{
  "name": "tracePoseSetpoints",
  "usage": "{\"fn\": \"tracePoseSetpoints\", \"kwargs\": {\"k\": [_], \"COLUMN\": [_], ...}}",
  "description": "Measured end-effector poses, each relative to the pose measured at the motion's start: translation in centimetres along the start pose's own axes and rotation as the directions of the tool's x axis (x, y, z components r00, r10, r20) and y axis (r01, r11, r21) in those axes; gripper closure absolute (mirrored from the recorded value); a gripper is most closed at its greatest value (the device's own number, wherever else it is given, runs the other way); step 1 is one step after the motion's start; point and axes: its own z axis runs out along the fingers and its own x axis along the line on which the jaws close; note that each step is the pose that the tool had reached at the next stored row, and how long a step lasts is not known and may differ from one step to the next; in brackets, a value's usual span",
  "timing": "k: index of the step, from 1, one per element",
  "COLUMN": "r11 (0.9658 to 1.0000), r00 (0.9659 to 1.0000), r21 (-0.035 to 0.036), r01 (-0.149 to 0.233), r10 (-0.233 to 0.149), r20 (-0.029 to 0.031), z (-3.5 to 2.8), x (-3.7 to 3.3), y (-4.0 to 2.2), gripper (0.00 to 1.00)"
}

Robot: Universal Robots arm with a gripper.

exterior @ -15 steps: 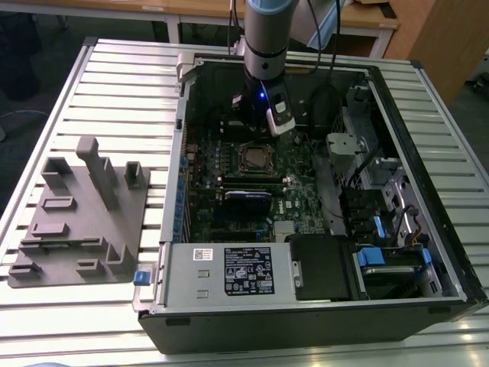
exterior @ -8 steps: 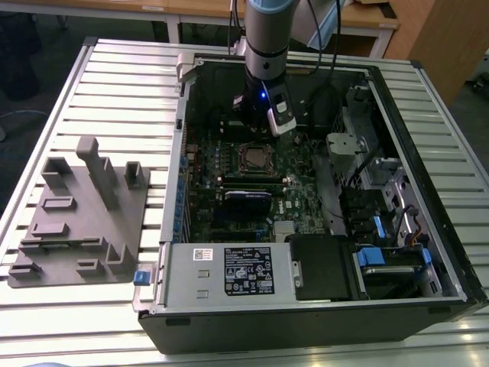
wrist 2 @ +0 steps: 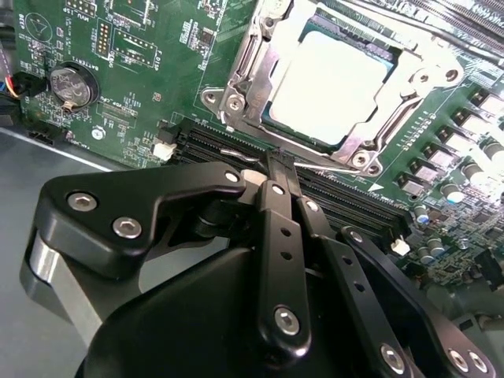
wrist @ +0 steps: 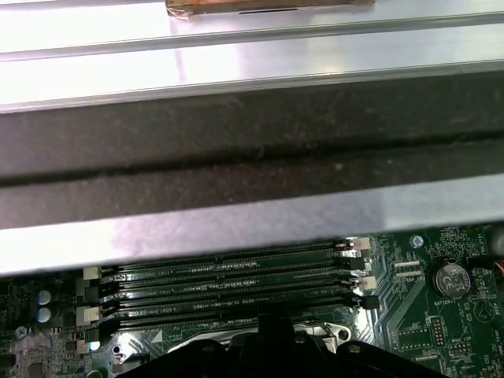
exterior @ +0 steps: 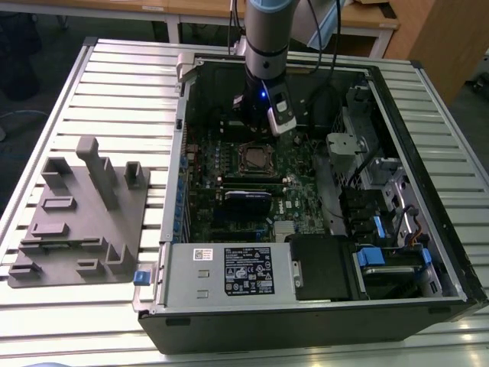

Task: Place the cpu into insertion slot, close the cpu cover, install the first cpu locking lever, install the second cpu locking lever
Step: 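Install the first cpu locking lever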

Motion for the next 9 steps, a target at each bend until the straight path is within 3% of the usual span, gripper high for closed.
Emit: {"fn": "tracePoseSetpoints", "kwargs": {"k": [9], "r11": [1.0], "r00": [1.0], "r21": [-0.0001], "r01": [0.0], "r10": [0.0], "r20": [0.0001], "z": [-0.76], "x": [-0.03], "y": [0.15], "gripper": [0.89]}}
